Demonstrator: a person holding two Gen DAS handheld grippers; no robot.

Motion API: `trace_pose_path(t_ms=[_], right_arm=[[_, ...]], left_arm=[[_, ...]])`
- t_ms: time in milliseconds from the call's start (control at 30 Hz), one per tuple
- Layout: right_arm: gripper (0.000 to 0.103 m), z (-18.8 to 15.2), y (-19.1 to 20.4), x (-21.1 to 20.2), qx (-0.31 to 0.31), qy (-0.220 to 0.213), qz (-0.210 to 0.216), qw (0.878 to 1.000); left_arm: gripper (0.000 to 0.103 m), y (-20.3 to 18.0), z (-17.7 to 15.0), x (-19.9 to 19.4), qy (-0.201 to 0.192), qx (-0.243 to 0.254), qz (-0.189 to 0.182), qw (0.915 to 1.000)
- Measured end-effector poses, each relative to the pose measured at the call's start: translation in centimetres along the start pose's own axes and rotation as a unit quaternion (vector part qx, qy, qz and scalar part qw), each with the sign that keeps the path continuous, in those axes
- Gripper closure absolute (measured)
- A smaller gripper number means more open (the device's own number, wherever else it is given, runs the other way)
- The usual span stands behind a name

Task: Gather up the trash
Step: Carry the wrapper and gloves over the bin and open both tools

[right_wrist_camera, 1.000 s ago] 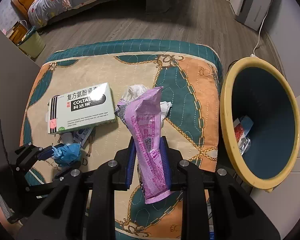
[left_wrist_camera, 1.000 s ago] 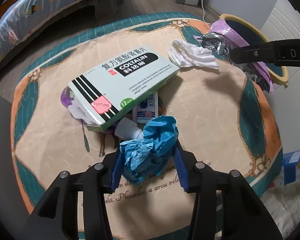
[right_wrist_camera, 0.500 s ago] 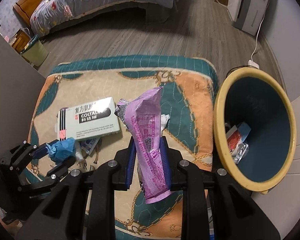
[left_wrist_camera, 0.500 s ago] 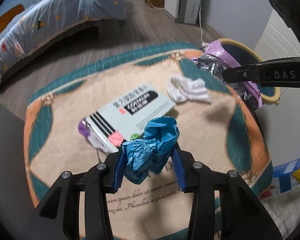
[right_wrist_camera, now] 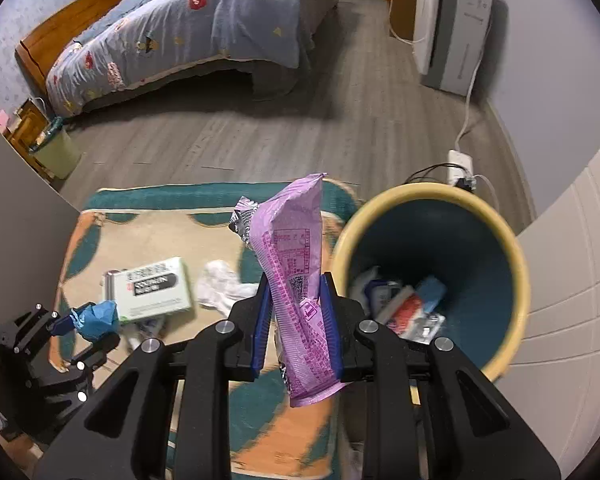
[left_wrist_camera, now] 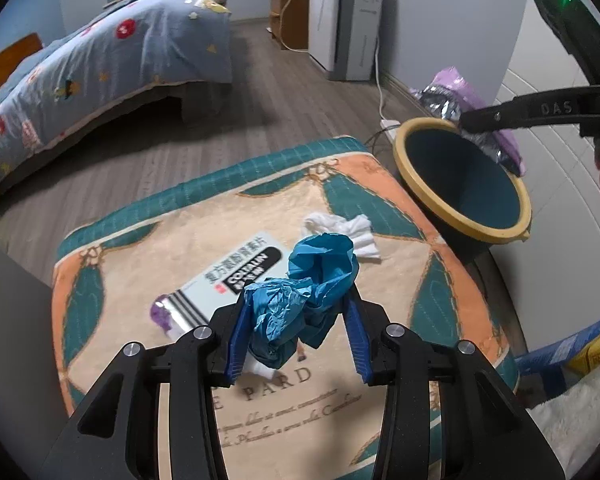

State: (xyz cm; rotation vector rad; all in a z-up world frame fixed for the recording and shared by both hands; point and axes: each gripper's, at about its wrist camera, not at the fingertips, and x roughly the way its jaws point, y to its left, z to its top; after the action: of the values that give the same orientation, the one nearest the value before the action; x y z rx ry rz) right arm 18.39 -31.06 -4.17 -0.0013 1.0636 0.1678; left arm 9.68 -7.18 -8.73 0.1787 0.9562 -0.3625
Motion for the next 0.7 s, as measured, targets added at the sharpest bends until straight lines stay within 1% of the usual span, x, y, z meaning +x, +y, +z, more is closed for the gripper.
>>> trace_pose_path(t_ms=[133, 333, 400, 533, 633, 700], right_arm=[[0.080, -0.3, -1.9, -0.4, 0.000, -0.002, -0.015, 1.000], [0.080, -0.8, -5.2, 0.1, 0.013, 0.007, -0.046, 0.999], [0.080, -0.9, -6.4, 0.2, 0.024, 0.008, -0.051, 0.998], [0.080, -1.3, -9.3, 0.8, 0.051, 0.013, -0.060, 0.997], [0.080, -1.8, -12.0, 1.5, 0.091, 0.017, -0.062, 0.994], [0.080, -2.3, -13.7, 2.0, 0.119, 0.019, -0.059, 0.991]], left_arm=[[0.059, -1.1, 0.1, 1.0, 0.011, 0.007, -0.007, 0.9999], [0.059, -3.6, 1.2, 1.5, 0.011, 0.029, -0.016, 0.9994], [0.059, -4.6, 2.0, 1.4, 0.006, 0.040, -0.017, 0.9991], [0.059, -6.8, 4.0, 1.1, -0.005, 0.044, -0.045, 0.9980], [0.059, -8.8, 5.2, 1.4, -0.016, 0.062, -0.059, 0.9962], [0.059, -10.3, 5.9, 2.0, -0.016, 0.072, -0.068, 0.9950]])
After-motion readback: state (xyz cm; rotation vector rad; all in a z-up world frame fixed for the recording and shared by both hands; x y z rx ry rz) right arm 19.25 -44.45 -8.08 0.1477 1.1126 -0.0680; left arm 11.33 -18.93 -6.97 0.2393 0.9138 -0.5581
